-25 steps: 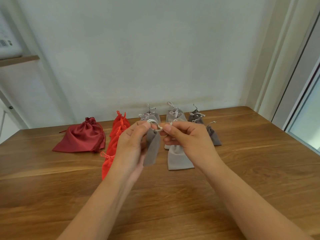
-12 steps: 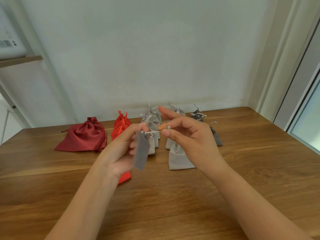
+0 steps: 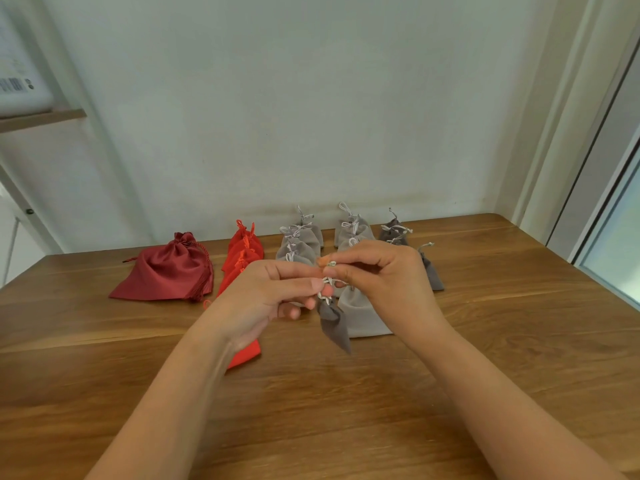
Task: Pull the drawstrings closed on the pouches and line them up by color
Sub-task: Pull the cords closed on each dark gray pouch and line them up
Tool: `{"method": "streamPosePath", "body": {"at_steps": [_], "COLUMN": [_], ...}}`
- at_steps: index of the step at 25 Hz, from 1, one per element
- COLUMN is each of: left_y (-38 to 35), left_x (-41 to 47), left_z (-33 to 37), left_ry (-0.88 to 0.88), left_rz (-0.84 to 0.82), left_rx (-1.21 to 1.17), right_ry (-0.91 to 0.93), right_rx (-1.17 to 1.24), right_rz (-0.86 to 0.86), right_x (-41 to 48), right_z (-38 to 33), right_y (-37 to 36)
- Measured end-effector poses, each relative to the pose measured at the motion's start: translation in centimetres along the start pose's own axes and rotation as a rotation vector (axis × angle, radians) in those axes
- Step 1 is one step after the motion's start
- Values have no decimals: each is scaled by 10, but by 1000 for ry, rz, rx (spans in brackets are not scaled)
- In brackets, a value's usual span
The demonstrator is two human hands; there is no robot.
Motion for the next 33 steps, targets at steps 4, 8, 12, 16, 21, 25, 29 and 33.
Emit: {"method": "streamPosePath", "body": {"at_steps": [4, 8, 12, 16, 21, 25, 29, 33], "left_y": [-6, -4, -10, -17, -23, -23, -21, -17], "left_x": [1, 5, 8, 7, 5, 4, 5, 5], "left_z": [-2, -3, -8, -12, -12, -11, -11, -7], "left_ry": [-105, -134, -137, -99, -75, -97, -71, 3], "left_rz": [97, 188, 236, 272, 182, 188, 216, 207], "left_rx": [120, 30, 61, -68, -380, -380, -380, -494], "right_ry": [-64, -28, 162, 210, 211, 220, 178, 179], "right_rx": [33, -242, -478, -614, -614, -592, -547, -484], "right_rz": [-66, -132, -43, 2, 43, 44, -13, -53], "right_x": [0, 1, 3, 2, 1, 1, 1, 1], "right_z": [-1, 3, 8, 8, 2, 1, 1, 1], "right_y": [-4, -3, -3, -7, -8, -8, -4, -2]}}
Point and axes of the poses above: each hand's wrist, its own x-axis towards the middle knuckle, its own y-axis out of the back of the hand, z = x × y, the point moved 1 cm from there along x, towards the middle knuckle, and after that the axes turned 9 degrees about -x, right-handed, at the moved point
